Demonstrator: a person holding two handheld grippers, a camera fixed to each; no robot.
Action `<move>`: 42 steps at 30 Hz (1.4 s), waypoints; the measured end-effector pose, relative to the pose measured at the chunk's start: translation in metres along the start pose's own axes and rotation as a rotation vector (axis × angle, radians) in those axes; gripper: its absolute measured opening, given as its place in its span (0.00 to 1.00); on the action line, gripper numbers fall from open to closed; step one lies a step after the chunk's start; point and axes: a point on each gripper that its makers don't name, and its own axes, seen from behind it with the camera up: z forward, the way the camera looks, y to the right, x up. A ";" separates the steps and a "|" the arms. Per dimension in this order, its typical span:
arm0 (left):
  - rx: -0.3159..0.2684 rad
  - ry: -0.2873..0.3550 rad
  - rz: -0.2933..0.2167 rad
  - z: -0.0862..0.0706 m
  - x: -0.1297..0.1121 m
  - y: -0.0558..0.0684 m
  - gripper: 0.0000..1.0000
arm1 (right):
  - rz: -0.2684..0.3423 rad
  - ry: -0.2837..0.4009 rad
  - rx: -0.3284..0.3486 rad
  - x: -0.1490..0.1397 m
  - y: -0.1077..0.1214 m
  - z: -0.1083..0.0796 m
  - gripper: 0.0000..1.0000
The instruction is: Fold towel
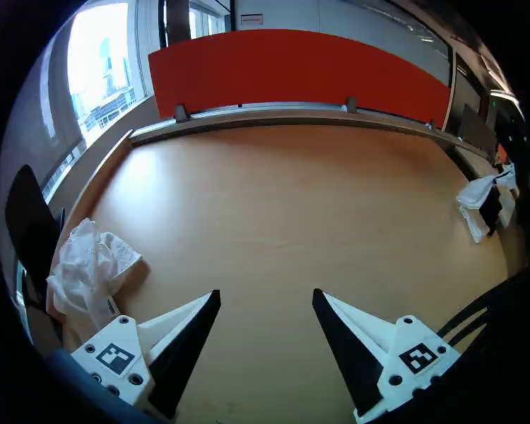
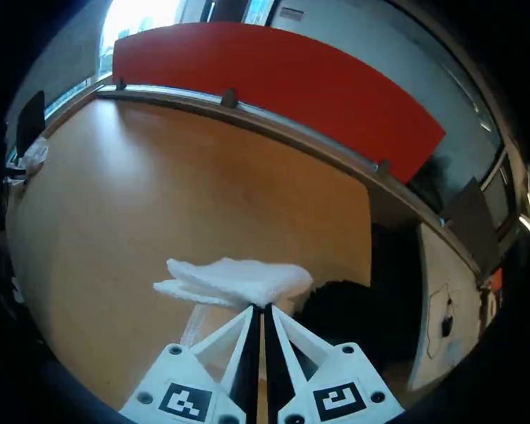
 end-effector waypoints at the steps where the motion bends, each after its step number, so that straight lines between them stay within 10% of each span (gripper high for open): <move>1: -0.001 0.000 0.001 0.000 0.000 0.000 0.97 | 0.009 -0.009 -0.003 -0.007 0.001 0.000 0.04; 36: 0.008 -0.007 0.023 -0.005 -0.004 -0.003 0.97 | 0.142 -0.192 -0.089 -0.106 0.021 0.016 0.05; 42: 0.009 -0.009 0.026 -0.005 -0.005 -0.003 0.97 | 0.161 -0.201 -0.106 -0.113 0.024 0.017 0.20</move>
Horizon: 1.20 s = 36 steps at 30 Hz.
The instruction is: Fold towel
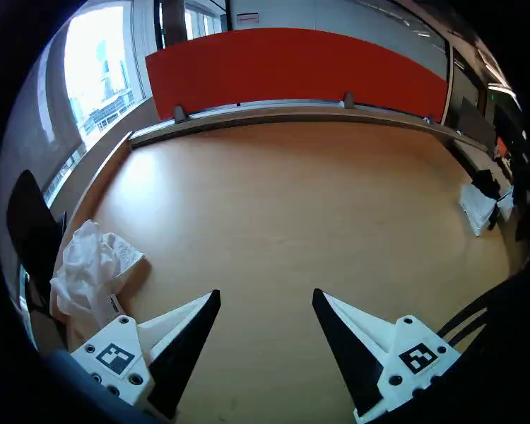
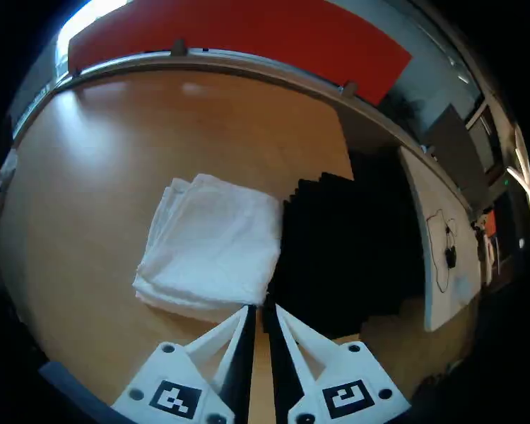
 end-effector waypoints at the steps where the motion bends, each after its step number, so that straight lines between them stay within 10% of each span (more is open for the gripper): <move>1: 0.000 0.000 0.001 0.000 0.000 0.000 0.97 | 0.000 -0.001 -0.004 -0.001 0.001 0.000 0.28; 17: -0.001 0.010 0.005 -0.001 0.004 0.002 0.97 | 0.013 0.045 -0.051 0.008 0.010 -0.013 0.55; 25: -0.004 0.019 -0.002 -0.002 0.005 0.002 0.97 | 0.034 0.103 -0.029 0.025 -0.003 -0.018 0.96; 36: -0.006 0.040 -0.001 -0.007 0.011 -0.001 0.97 | 0.045 0.154 -0.026 0.036 -0.015 -0.026 0.96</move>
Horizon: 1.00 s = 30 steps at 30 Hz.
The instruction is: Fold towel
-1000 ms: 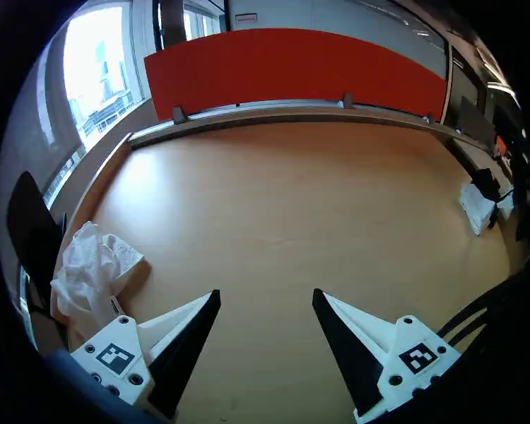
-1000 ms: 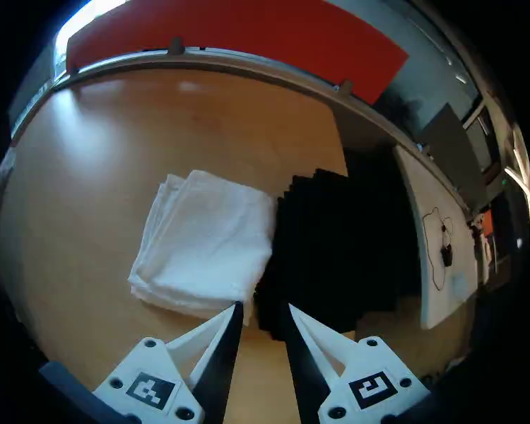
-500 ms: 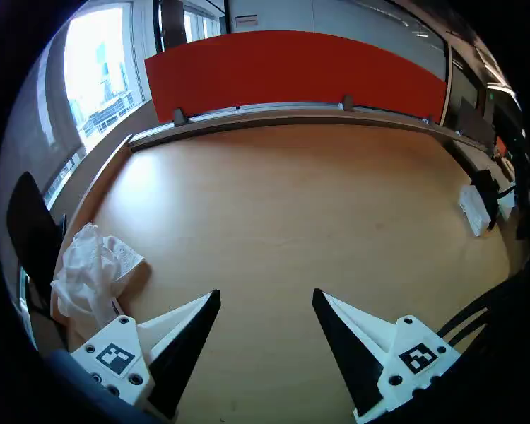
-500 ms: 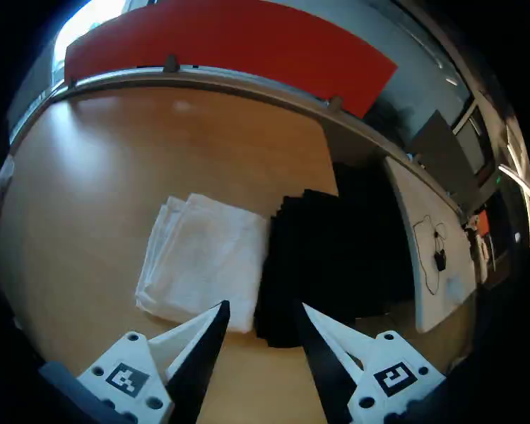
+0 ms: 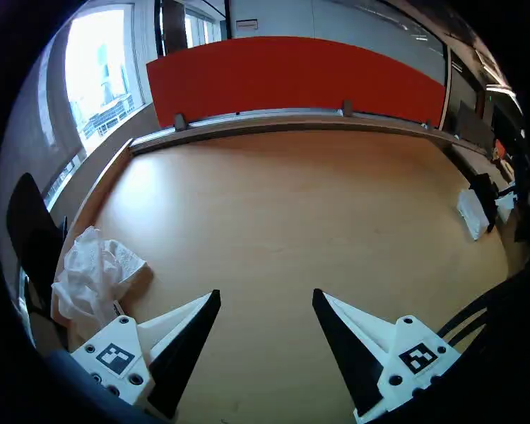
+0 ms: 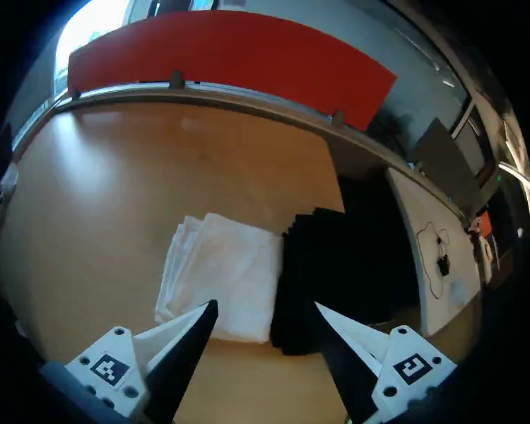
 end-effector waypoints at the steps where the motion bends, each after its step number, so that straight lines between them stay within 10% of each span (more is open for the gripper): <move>1: 0.000 0.003 -0.001 0.000 0.001 0.000 0.97 | 0.007 0.013 0.002 0.003 -0.002 -0.001 0.96; 30: 0.003 0.131 -0.019 0.006 0.052 0.001 0.97 | 0.226 0.494 -0.056 0.097 -0.040 -0.054 0.96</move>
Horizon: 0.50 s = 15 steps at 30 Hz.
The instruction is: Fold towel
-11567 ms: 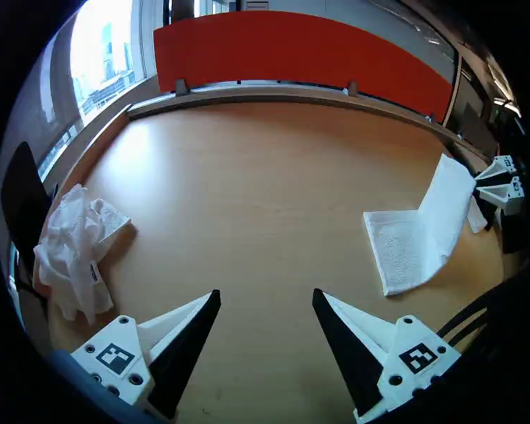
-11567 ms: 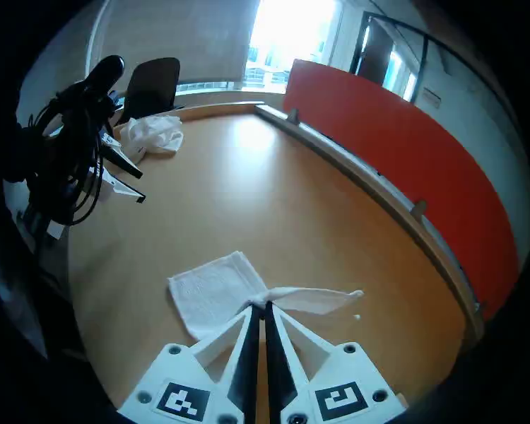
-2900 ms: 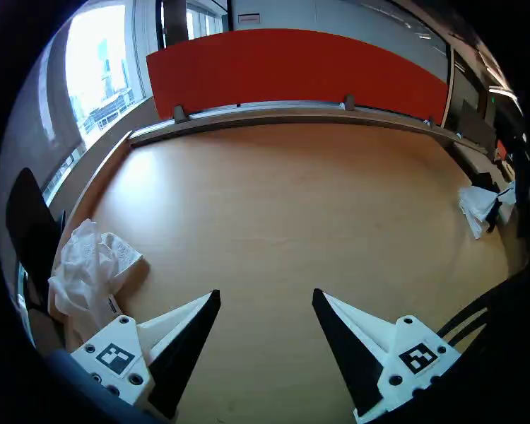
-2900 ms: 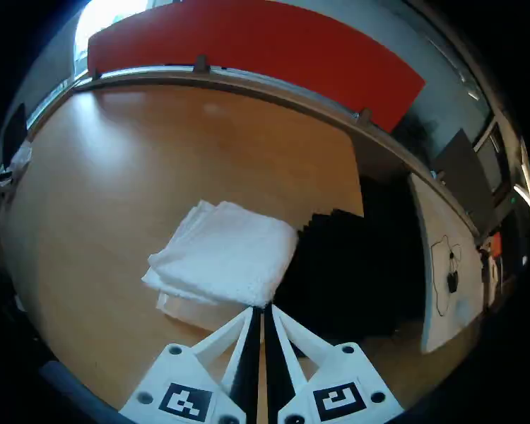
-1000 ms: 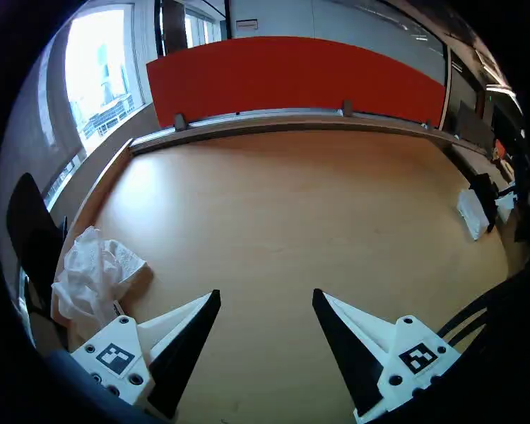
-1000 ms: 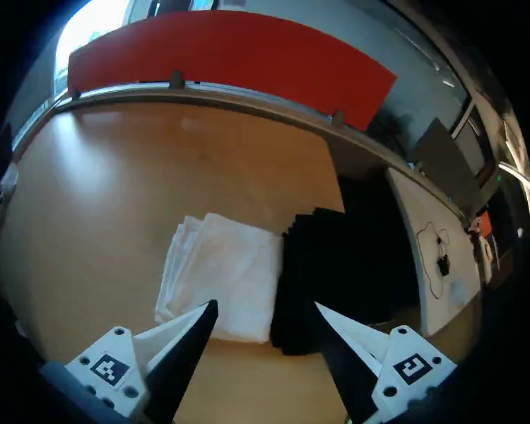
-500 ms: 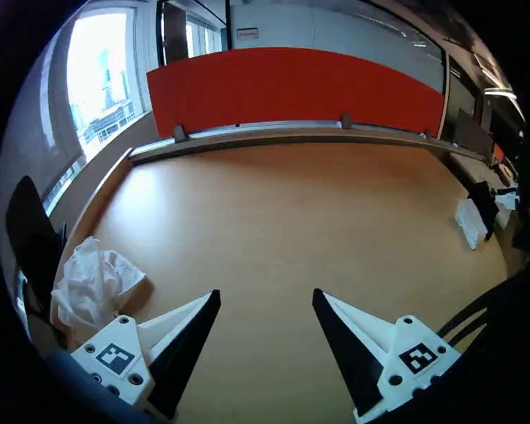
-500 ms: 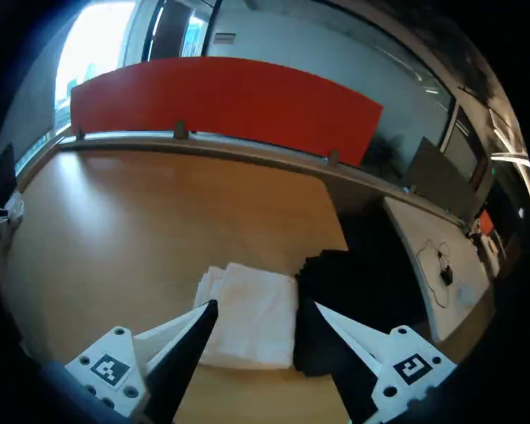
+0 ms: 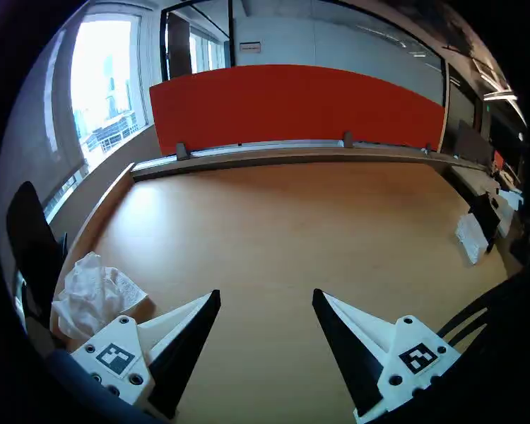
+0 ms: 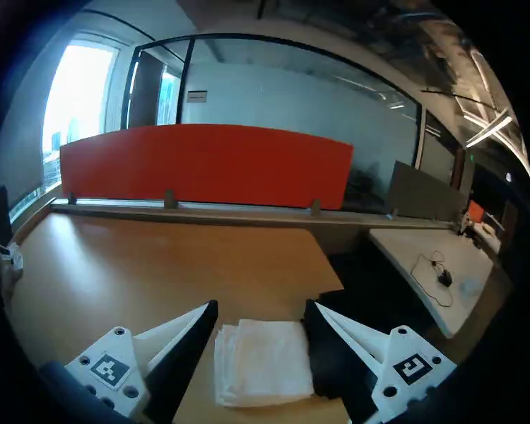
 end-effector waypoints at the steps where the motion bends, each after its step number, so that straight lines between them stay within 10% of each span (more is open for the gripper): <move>1: 0.003 0.004 -0.003 0.001 0.001 0.000 0.97 | 0.000 0.004 0.000 0.001 -0.001 0.000 0.96; 15: 0.039 0.156 -0.042 0.005 0.048 -0.012 0.97 | 0.048 0.133 0.003 0.042 -0.022 -0.005 0.95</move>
